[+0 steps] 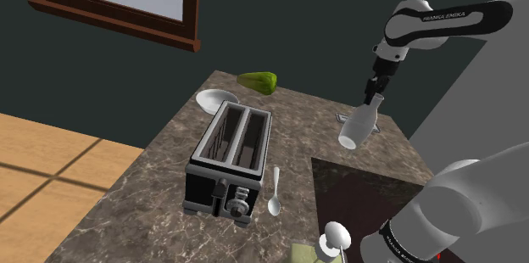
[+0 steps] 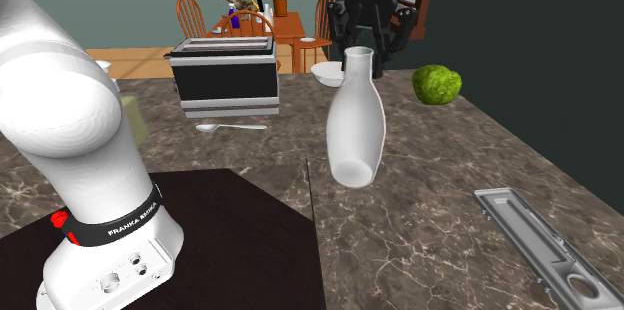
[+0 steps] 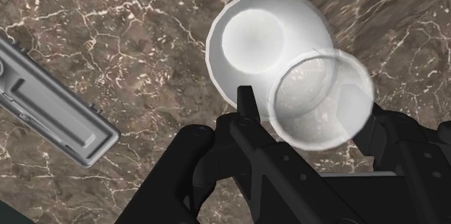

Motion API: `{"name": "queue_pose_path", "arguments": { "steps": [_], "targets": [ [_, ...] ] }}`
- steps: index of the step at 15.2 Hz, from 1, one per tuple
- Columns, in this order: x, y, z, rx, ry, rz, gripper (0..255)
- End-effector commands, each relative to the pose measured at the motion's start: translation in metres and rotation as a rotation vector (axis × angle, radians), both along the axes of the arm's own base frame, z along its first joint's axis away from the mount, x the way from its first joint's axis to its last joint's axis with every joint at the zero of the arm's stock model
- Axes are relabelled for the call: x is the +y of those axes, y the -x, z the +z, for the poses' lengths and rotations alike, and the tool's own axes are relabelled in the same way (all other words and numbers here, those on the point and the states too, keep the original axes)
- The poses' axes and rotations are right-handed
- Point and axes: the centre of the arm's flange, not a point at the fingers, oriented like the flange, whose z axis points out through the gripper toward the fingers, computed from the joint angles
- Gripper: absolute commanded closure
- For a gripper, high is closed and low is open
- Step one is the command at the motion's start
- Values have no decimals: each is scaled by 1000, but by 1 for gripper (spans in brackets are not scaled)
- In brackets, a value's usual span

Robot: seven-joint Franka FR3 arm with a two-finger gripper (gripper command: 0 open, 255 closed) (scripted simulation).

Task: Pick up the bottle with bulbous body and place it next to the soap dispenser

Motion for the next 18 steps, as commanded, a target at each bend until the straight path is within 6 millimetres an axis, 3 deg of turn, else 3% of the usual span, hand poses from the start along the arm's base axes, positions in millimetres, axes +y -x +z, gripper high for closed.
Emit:
{"name": "queue_pose_path", "arguments": {
  "steps": [1, 18],
  "targets": [
    [1, -1, 10, 0, 0, 0, 255],
    [1, -1, 100, 0, 0, 0, 255]
  ]
}}
